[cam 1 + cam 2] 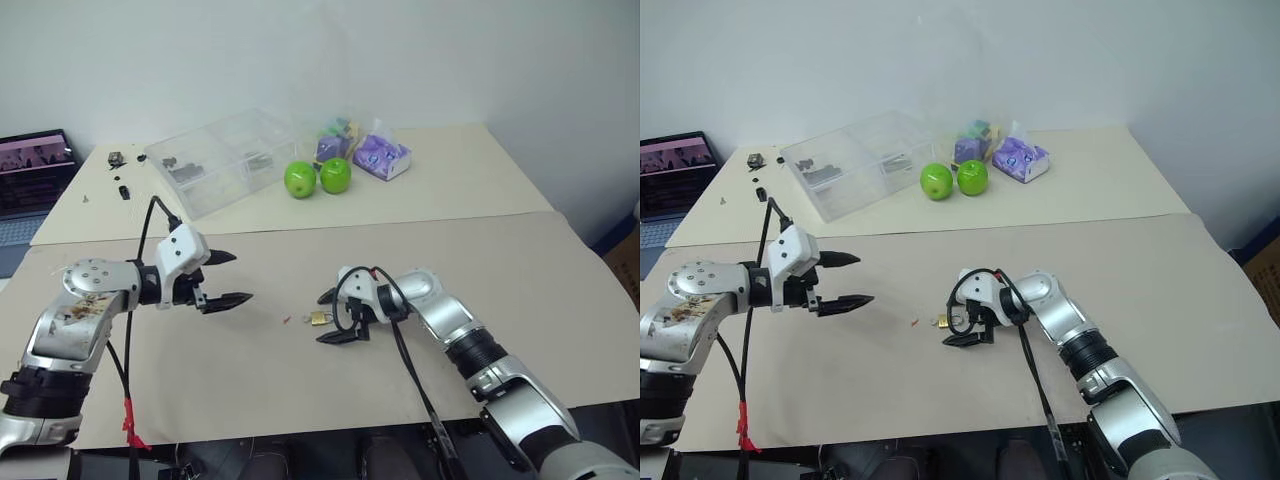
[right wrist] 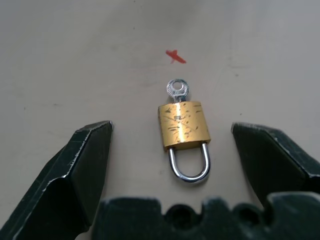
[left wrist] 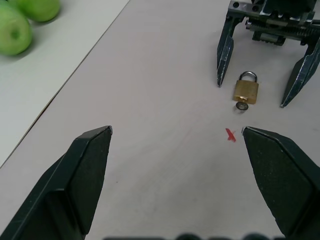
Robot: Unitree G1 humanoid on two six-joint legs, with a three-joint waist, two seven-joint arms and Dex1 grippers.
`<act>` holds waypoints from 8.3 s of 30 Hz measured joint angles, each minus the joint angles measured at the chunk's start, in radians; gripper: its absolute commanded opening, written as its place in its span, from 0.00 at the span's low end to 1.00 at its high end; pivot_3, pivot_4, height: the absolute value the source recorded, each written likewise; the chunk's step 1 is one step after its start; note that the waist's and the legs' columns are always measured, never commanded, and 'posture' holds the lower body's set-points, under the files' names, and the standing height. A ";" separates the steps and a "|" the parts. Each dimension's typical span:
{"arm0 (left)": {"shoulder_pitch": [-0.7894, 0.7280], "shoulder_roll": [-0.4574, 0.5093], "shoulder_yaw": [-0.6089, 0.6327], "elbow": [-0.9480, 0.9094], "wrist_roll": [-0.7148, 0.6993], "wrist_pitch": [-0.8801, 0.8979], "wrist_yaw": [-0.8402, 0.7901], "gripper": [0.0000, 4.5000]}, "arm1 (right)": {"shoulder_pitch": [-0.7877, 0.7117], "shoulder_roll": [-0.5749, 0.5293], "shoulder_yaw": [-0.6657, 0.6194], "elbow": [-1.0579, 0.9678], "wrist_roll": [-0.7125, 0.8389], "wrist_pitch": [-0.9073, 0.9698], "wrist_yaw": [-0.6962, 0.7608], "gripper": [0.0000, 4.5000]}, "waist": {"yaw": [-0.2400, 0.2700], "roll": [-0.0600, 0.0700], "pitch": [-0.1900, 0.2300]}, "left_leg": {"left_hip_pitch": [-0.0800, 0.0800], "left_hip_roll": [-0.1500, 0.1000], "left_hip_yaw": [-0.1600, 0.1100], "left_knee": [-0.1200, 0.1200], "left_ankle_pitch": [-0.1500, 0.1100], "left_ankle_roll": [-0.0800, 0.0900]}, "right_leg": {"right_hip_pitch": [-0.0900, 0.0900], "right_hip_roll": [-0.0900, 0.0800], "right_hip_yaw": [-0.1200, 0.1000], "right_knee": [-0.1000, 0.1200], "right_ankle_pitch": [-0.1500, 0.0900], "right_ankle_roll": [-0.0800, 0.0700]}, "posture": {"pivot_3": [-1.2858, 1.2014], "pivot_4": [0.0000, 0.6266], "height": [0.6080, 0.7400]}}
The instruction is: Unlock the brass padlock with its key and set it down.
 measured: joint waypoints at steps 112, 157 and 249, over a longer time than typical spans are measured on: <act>-0.424 -0.597 0.246 0.019 -0.718 1.163 0.772 0.17 | -0.041 -0.296 -0.179 -0.650 0.093 0.394 -0.067 0.20 | 0.030 -0.005 -0.001 | 0.000 -0.001 0.004 0.001 0.001 -0.003 | 0.000 -0.003 0.001 -0.003 0.001 -0.001 | 0.52 0.24 1.00; -0.431 -0.585 0.219 0.061 -0.741 1.137 0.809 0.17 | -0.058 -0.363 -0.187 -0.745 0.134 0.458 -0.068 0.20 | 0.031 -0.006 -0.001 | -0.001 -0.001 0.005 0.000 0.002 -0.010 | 0.001 -0.003 0.000 -0.006 0.001 -0.002 | 0.52 0.24 1.00; -0.443 -0.599 0.243 0.058 -0.769 1.163 0.751 0.72 | -0.052 -0.382 -0.184 -0.783 0.186 0.529 -0.065 0.20 | 0.031 -0.006 -0.001 | -0.002 0.000 0.011 0.000 0.002 -0.010 | 0.001 -0.002 0.000 -0.009 0.003 -0.004 | 0.52 0.24 1.00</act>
